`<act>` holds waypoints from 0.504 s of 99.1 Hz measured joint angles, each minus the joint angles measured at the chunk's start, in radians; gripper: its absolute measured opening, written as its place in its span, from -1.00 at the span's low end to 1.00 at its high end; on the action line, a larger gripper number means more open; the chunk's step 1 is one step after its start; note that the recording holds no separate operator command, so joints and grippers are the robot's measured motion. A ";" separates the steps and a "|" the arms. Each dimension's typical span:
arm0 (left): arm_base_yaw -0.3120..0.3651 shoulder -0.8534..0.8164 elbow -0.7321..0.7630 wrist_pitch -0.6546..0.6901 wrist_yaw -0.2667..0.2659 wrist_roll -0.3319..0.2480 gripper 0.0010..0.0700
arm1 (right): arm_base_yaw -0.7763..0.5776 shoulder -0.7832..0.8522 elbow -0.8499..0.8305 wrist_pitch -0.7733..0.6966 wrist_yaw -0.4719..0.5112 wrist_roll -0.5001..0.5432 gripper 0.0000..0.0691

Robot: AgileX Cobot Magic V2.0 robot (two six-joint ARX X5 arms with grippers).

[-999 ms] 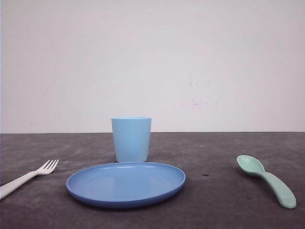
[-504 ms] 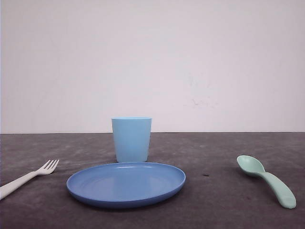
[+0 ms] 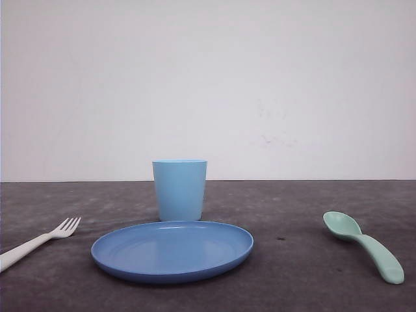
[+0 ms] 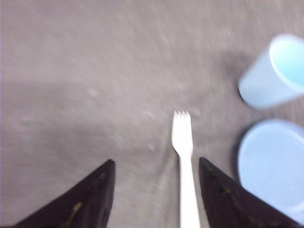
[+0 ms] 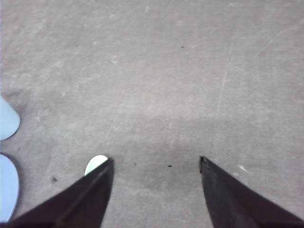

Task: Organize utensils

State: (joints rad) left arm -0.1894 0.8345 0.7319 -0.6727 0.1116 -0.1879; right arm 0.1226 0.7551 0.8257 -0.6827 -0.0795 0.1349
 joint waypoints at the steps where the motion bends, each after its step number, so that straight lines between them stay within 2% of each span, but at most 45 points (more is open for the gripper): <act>1: -0.006 0.007 0.000 0.001 0.000 0.000 -0.04 | 0.002 0.000 0.000 0.000 0.000 0.000 0.07; 25: -0.150 0.220 0.000 0.047 -0.008 -0.026 -0.02 | 0.027 0.002 0.000 0.014 0.000 0.000 0.09; 50: -0.217 0.396 0.000 0.150 -0.069 -0.038 -0.02 | 0.033 0.002 0.000 0.014 0.000 0.000 0.09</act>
State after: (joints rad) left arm -0.4065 1.2304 0.7319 -0.5232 0.0422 -0.2256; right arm 0.1555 0.7574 0.8257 -0.6689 -0.0792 0.1349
